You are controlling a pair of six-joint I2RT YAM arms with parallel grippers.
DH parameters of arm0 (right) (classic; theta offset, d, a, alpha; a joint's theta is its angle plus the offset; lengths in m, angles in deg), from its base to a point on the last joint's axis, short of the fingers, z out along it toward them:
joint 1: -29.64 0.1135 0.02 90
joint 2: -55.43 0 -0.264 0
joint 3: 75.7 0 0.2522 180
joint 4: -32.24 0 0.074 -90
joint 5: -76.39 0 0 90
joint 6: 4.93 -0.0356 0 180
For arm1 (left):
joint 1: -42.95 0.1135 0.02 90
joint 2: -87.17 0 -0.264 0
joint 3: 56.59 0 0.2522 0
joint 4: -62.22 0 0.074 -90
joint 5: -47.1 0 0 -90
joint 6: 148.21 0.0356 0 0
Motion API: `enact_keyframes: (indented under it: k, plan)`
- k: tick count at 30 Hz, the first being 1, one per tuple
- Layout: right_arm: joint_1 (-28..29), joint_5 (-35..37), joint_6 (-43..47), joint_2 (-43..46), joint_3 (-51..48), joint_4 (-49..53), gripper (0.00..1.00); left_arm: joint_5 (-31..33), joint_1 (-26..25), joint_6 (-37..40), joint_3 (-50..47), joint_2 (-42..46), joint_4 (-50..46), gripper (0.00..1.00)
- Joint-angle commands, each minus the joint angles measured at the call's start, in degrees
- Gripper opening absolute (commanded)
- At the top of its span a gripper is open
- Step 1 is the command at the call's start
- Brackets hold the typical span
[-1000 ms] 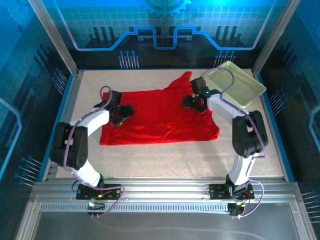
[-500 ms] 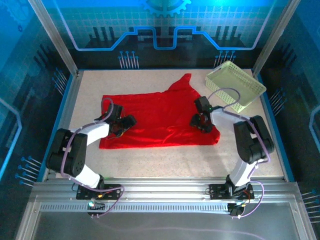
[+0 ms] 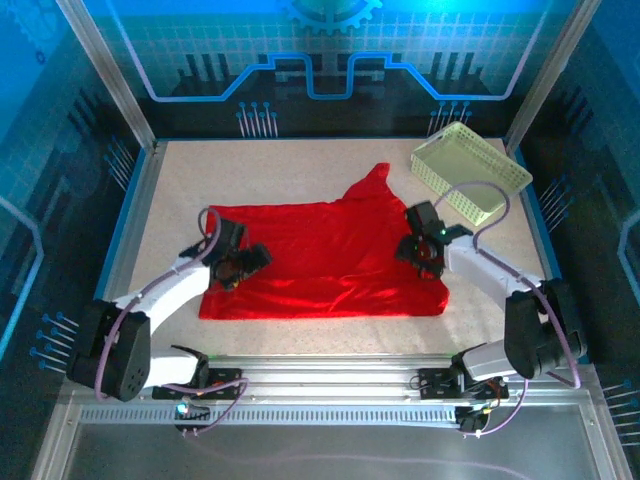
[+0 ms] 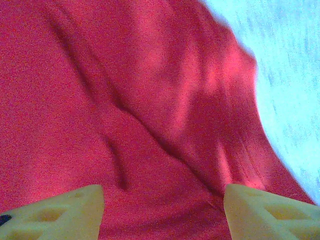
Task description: Fold the inside-out t-shirt
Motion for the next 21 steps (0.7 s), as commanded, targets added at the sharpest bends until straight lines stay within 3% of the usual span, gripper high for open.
enact_keyframes:
  k: [1,7,14,21]
  plan:
    - [-1.06,2.66,8.63,-4.06,11.96,0.19,0.66,4.65,5.62,6.04,13.51,-5.85,-6.31,0.89]
    - [-2.88,-1.2,14.07,-16.37,26.65,-2.6,0.66,12.85,12.26,6.63,32.83,-23.26,-12.58,0.88]
    - [-3.25,-5.02,16.99,-24.08,33.44,-5.59,0.66,12.8,16.49,8.39,51.07,-40.85,-18.85,0.82]
    - [-3.92,-5.59,17.38,-25.92,33.84,-6.21,0.66,12.18,18.12,9.44,58.77,-49.11,-22.03,0.73]
